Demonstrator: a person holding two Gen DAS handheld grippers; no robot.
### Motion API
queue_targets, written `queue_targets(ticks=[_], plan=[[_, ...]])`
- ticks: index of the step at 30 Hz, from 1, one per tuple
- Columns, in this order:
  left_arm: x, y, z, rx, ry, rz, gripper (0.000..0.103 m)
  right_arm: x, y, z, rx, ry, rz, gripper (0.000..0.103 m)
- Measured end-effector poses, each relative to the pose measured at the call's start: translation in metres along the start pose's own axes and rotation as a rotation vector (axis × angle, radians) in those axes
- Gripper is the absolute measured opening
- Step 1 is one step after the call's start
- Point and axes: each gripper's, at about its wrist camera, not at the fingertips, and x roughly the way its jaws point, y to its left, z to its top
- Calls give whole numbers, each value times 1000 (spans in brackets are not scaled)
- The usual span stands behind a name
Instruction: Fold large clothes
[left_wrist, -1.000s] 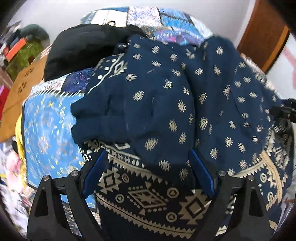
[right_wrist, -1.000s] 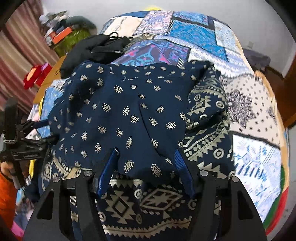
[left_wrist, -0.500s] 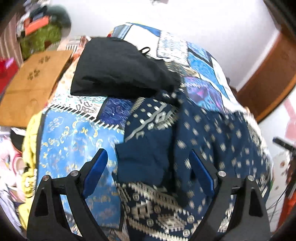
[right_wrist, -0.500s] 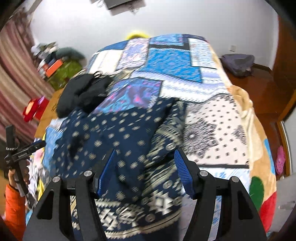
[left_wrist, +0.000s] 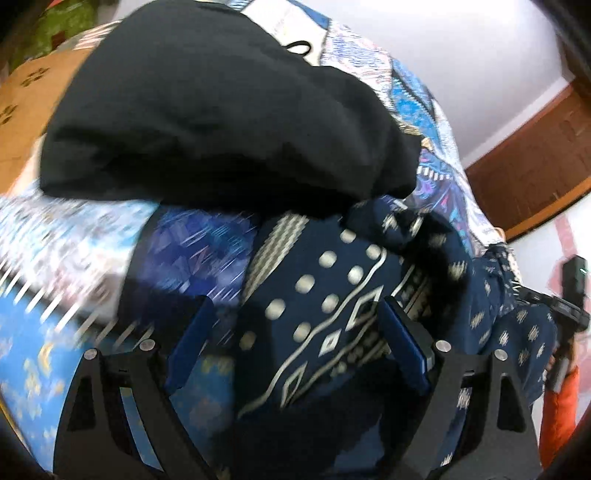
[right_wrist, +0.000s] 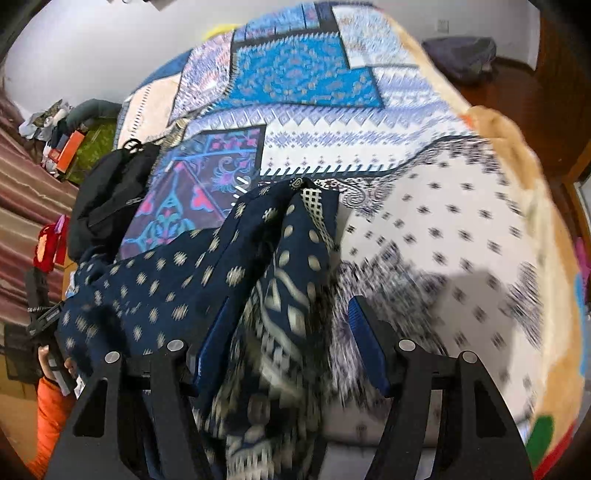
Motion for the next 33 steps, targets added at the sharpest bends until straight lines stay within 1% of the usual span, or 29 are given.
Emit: queue_targets(ticks=[3, 6, 7, 8, 9, 10, 11, 12, 13, 14, 16, 18, 20, 22, 24, 25, 27, 28, 30, 33], plan=[[13, -4, 7, 17, 3, -58, 89, 25, -3, 14, 12, 47, 39, 61], [23, -15, 10, 43, 9, -64, 89, 43, -1, 24, 30, 71, 18, 61], [24, -17, 9, 45, 3, -56, 87, 45, 1, 26, 28, 74, 7, 62], [23, -18, 7, 41, -7, -49, 79, 45, 4, 27, 21, 73, 2, 63], [21, -19, 5, 35, -15, -42, 74, 44, 7, 26, 6, 72, -7, 57], [19, -19, 3, 29, -23, -25, 56, 43, 9, 24, -9, 65, 2, 51], [17, -19, -1, 19, -14, -16, 32, 42, 8, 23, -13, 63, 22, 34], [15, -18, -1, 9, -7, -13, 25, 40, 7, 21, -8, 62, 38, 20], [12, -20, -3, 5, -7, -10, 14, 38, 7, 19, 3, 60, 51, 16], [9, -23, -6, 16, -2, -8, 10, 33, 8, 17, 11, 45, 61, 11], [-1, -30, -11, 52, -10, 33, 9, 19, 10, 11, 5, -3, 59, 10], [-18, -41, -11, 84, -48, 80, 8, -3, 16, 6, -10, -67, 61, 9], [-44, -50, -8, 103, -99, 99, 7, -32, 24, 3, -33, -135, 84, 8], [-68, -63, 0, 119, -144, 92, 7, -54, 32, 5, -62, -180, 81, 7], [-91, -78, 10, 142, -184, 97, 6, -81, 43, 7, -107, -243, 46, 5], [-100, -84, 16, 150, -188, 85, 6, -92, 45, 11, -119, -265, 42, 5], [-116, -98, 31, 159, -203, 48, 6, -113, 48, 21, -128, -306, 61, 4], [-122, -106, 38, 169, -219, 43, 6, -124, 50, 25, -140, -336, 51, 4], [-128, -118, 51, 180, -246, 45, 6, -137, 55, 34, -166, -379, 29, 4], [-128, -126, 75, 156, -275, 40, 6, -134, 61, 57, -184, -407, 3, 4]])
